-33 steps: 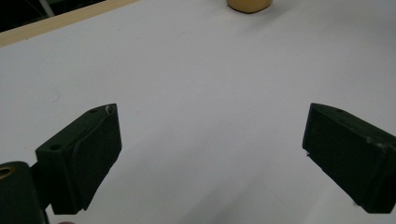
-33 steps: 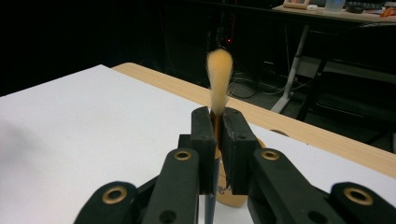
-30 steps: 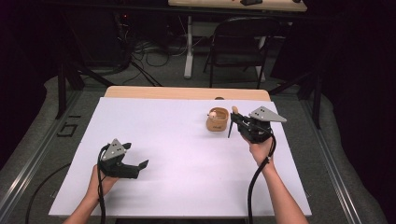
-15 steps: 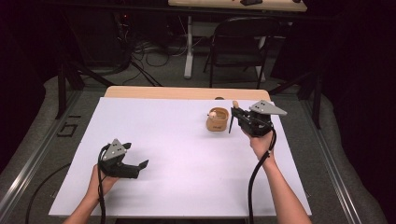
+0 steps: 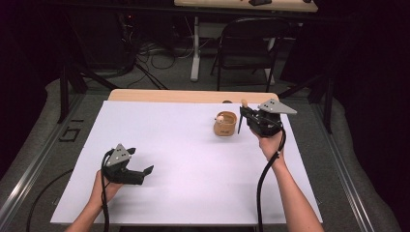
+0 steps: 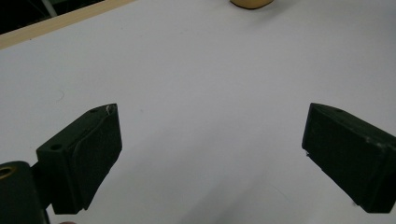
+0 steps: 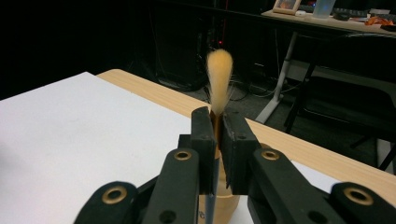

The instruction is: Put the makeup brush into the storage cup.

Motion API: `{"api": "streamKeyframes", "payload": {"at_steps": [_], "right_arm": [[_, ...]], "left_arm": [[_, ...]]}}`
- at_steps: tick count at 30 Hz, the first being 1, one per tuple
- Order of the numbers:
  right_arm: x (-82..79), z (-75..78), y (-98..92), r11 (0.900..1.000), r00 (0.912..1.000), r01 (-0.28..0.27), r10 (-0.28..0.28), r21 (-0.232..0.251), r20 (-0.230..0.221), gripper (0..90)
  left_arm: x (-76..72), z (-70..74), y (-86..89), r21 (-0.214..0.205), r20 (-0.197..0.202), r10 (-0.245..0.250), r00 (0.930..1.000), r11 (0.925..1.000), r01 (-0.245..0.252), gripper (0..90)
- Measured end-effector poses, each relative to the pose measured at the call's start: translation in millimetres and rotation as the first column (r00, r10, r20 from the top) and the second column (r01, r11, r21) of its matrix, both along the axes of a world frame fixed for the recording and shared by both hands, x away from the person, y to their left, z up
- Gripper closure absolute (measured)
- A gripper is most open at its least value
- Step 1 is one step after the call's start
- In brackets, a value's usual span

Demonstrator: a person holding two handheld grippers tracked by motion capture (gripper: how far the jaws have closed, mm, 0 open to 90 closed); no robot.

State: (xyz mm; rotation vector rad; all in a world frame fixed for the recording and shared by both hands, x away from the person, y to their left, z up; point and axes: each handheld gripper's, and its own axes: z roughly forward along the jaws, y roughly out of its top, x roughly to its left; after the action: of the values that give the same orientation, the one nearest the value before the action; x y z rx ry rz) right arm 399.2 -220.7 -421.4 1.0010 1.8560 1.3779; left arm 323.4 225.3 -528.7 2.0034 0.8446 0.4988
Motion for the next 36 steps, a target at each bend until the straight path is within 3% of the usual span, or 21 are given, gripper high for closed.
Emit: {"api": "streamKeyframes", "payload": {"at_steps": [14,36], "right_arm": [[7.0,20.7,6.2,1.0,0.9992,0.005,-0.005,-0.004,0.04,84.5],[25.8,33.0,18.6,0.9999,0.997,0.006,-0.005,-0.011,0.077,84.6]], "left_arm": [[0.0,0.2,-0.3,0.002,0.002,0.0,1.0,1.0,0.0,5.1],[1.5,-1.3,-1.0,0.002,-0.003,0.009,1.0,1.0,-0.009,5.2]]}}
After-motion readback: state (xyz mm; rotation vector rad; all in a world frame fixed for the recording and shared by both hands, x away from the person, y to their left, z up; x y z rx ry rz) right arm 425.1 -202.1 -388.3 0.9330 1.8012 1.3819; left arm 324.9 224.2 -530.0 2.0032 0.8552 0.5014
